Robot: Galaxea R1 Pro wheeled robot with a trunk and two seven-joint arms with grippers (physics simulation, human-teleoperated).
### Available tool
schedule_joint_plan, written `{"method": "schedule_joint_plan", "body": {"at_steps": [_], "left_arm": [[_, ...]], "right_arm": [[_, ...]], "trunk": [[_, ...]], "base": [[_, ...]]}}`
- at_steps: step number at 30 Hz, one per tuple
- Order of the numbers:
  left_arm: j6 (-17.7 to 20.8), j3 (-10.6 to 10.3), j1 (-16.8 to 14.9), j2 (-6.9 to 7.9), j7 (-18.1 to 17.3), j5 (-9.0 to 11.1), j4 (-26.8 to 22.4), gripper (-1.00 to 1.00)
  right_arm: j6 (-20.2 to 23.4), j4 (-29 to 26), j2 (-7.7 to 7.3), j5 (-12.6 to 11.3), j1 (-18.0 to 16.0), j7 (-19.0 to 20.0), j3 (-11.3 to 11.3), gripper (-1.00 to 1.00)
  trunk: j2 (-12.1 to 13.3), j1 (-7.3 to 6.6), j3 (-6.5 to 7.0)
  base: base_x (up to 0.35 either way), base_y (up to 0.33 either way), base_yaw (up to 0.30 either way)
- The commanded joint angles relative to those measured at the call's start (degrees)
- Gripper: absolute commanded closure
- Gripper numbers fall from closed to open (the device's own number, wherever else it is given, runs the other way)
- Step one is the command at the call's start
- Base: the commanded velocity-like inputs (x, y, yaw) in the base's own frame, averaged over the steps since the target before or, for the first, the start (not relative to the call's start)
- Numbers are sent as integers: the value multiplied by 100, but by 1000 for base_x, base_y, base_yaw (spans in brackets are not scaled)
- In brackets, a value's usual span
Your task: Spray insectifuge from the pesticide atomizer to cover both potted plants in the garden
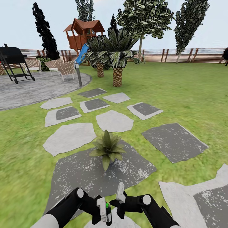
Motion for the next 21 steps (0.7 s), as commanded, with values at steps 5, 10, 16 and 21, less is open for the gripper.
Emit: {"method": "schedule_joint_plan", "body": {"at_steps": [5, 10, 16, 21], "left_arm": [[-7, -13, -2, 37, 43, -66, 47, 100], [6, -7, 16, 413, 276, -132, 85, 100], [5, -7, 56, 1002, 296, -147, 87, 100], [-6, -1, 51, 1562, 291, -148, 84, 100]], "right_arm": [[-35, -7, 2, 59, -2, 4, -7, 100], [-35, -13, 2, 57, -2, 4, -7, 100], [-33, -6, -5, 65, -2, 7, -15, 100], [-33, -6, -19, 72, -2, 4, -24, 100]], "trunk": [[-2, -1, -5], [-2, -1, -5], [-2, -1, -5], [-2, -1, -5]], "base": [[0, 0, 0], [0, 0, 0], [0, 0, 0], [0, 0, 0]]}}
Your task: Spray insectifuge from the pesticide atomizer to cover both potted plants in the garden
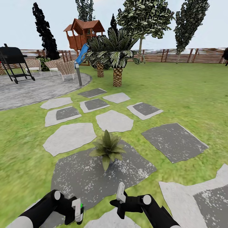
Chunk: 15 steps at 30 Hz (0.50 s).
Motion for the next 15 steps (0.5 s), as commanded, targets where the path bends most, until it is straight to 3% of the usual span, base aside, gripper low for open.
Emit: {"method": "schedule_joint_plan", "body": {"at_steps": [1, 4, 5, 8, 11, 12, 15], "left_arm": [[-12, -6, -4, 369, 4, 5, -8, 100], [14, 101, -5, 604, 17, 29, -6, 100], [40, 451, 0, 649, 24, 35, 21, 100], [63, 1081, 3, 643, 71, 32, 110, 100], [108, 1711, 7, 620, 174, 23, 218, 100], [210, 1934, 10, 613, 276, 25, 255, 100], [663, 2142, 13, 566, 655, 48, 285, 100]], "right_arm": [[-35, -6, -13, 63, -2, 3, -14, 100], [-35, -7, -36, 70, -2, -8, -34, 100], [-35, -7, -50, 69, -2, -17, -52, -100], [-37, -7, -68, 69, -2, -32, -69, -100], [-42, -7, -202, 65, -2, -121, -79, -100], [-43, -5, -290, 57, -2, -330, -81, -100], [-34, 111, -576, 39, -2, -1143, -248, -100]], "trunk": [[-2, -1, -5], [-2, -1, -5], [-2, -1, -5], [-2, -1, -5], [-2, -1, -5], [-2, -1, -5], [-2, -1, -5]], "base": [[0, 0, 0], [0, 0, 0], [0, 0, 0], [0, 0, 0], [0, 0, 0], [0, 0, 0], [0, 0, 0]]}}
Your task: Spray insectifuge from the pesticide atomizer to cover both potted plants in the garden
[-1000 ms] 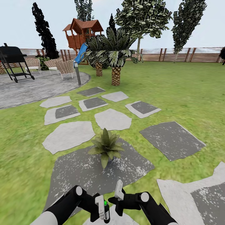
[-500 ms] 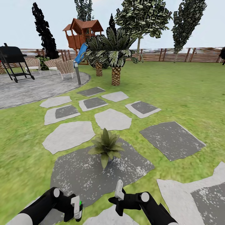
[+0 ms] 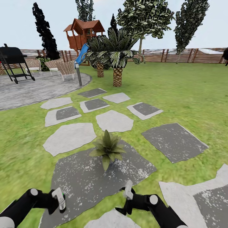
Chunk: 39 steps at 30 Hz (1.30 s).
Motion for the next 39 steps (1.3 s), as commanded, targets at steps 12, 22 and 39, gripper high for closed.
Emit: {"method": "schedule_joint_plan", "body": {"at_steps": [12, 22, 39], "left_arm": [[1789, 516, -17, -654, 1230, 303, 8, 100], [2897, 586, -84, -699, 964, 473, -81, 100], [3975, 514, -293, -824, 699, 667, -165, 100]], "right_arm": [[-589, 2046, -945, 38, 39, -2784, -2890, -100], [-1570, 2925, -847, 1, 226, -4821, -2963, -100], [-2039, 2959, -695, -308, 262, -5472, -2967, -100]], "trunk": [[-2, -1, -5], [-2, -1, -5], [-2, -1, -5]], "base": [[0, 0, 0], [0, 0, 0], [0, 0, 0]]}}
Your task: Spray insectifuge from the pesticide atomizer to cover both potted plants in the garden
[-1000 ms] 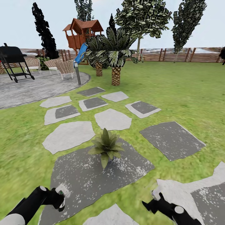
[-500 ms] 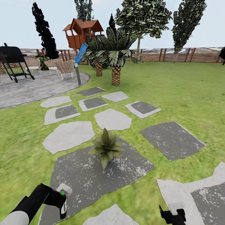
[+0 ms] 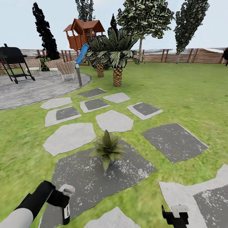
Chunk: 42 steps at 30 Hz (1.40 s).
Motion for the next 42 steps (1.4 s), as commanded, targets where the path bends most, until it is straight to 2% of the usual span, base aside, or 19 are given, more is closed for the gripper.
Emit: {"method": "schedule_joint_plan", "body": {"at_steps": [1, 2, 3, 13, 23, 25, 26, 29, 30, 31, 38, 42], "left_arm": [[46, 1, -44, -57, -78, -76, -64, 100], [309, -3, -172, -65, -84, -89, -145, 100], [448, -9, -199, -33, -86, -93, -162, 100], [452, -10, -225, -13, -86, -97, -172, 100], [483, -50, -540, 0, -98, -152, -168, 100], [485, -197, -601, 1, -127, -292, -164, 100], [729, -919, -883, 77, -1548, -1418, -143, 100], [690, -1302, -875, 107, -1958, -1550, -157, 100], [681, -1346, -869, 128, -2005, -1587, -158, 100], [655, -1405, -844, 236, -2072, -1661, -163, 100], [655, -1404, -883, 291, -2116, -1687, -173, 100], [666, -1419, -905, 296, -2117, -1706, -405, 100]], "right_arm": [[-25, 11, 1, -385, -5, -32, -23, -100], [-23, 13, -13, -738, -4, -17, -20, -100], [-19, 19, -9, -809, 12, -9, -17, -100], [-19, 20, 9, -823, 30, -8, -8, -100], [-19, 20, 10, -823, 31, -8, -8, -100], [-19, 20, 10, -823, 31, -8, -8, -100], [-19, 20, 1, -798, 39, -7, -8, -100], [-19, 20, 1, -797, 39, -8, -8, -100], [-19, 20, 1, -797, 39, -8, -8, -100], [-19, 20, 1, -798, 39, -8, -8, -100], [-19, 20, 1, -797, 39, -8, -8, -100], [-19, 20, 1, -797, 39, -3, -8, -100]], "trunk": [[-2, -1, -5], [-2, -1, -5], [-2, -1, -5], [-2, -1, -5], [-2, -1, -5], [-2, -1, -5], [-2, -1, -5], [-2, -1, -5], [-2, -1, -5], [-2, -1, -5], [-2, -1, -5], [-2, -1, -5]], "base": [[85, 0, 0], [293, 0, 0], [329, 0, 0], [336, 0, -27], [337, 0, -229], [286, 0, -46], [0, 0, 0], [0, 0, 0], [0, 0, 0], [0, 0, 0], [0, 0, 0], [0, 0, 0]]}}
